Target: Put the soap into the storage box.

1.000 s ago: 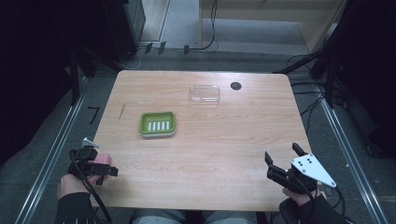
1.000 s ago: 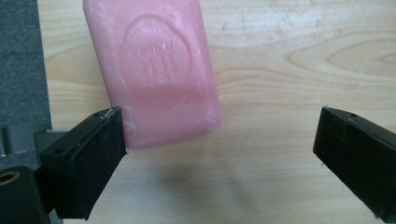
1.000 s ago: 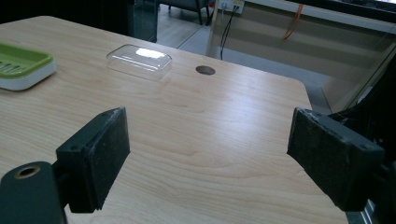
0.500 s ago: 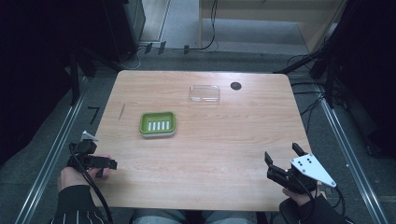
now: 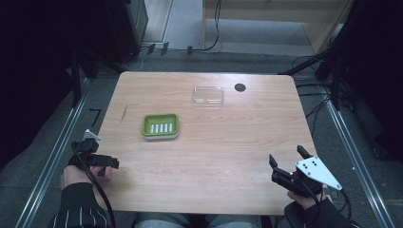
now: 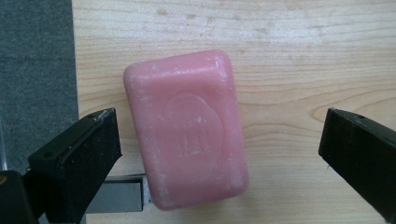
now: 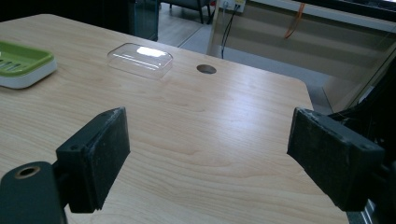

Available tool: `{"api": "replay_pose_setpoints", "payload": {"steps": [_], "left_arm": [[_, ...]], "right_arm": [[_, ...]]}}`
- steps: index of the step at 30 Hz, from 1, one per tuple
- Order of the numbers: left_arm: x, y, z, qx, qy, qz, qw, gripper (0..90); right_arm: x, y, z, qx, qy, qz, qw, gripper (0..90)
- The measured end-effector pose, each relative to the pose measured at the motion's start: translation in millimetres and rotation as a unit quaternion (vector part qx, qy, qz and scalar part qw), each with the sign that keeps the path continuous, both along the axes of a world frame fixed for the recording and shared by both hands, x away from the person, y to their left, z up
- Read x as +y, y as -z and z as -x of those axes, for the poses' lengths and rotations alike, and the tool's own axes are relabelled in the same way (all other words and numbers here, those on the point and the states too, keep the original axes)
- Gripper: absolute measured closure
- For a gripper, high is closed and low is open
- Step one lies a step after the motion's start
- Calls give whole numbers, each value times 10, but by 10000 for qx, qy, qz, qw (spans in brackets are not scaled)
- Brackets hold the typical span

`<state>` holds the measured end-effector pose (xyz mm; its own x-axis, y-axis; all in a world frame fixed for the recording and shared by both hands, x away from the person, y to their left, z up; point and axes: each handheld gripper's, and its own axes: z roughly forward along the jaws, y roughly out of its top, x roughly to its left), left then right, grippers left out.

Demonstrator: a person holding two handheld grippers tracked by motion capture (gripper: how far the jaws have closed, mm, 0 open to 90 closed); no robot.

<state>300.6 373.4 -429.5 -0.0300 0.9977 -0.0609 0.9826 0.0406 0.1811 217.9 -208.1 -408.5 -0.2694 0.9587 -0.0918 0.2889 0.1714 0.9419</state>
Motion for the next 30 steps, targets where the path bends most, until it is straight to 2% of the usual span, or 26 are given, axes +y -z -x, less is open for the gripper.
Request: {"api": "replay_pose_setpoints", "payload": {"steps": [7,9,19,24,30], "left_arm": [[27,69,-74,136,-29,-25,9999,0],[33,105,-94,147,-113,-52,9998,0],[75,189,-108,230,-175,-19,9996,0],[82,196,-121,211,-203,-114,9995,113],[65,201,-134,212,-169,-185,9995,142]], "right_arm": [[0,0,-1,3,0,-3,10000,137],[-1,0,-1,3,5,-7,10000,137],[-1,0,-1,6,2,-3,10000,137],[-4,0,-2,-2,8,-6,10000,137],[-2,0,-1,3,3,-10,10000,137]]}}
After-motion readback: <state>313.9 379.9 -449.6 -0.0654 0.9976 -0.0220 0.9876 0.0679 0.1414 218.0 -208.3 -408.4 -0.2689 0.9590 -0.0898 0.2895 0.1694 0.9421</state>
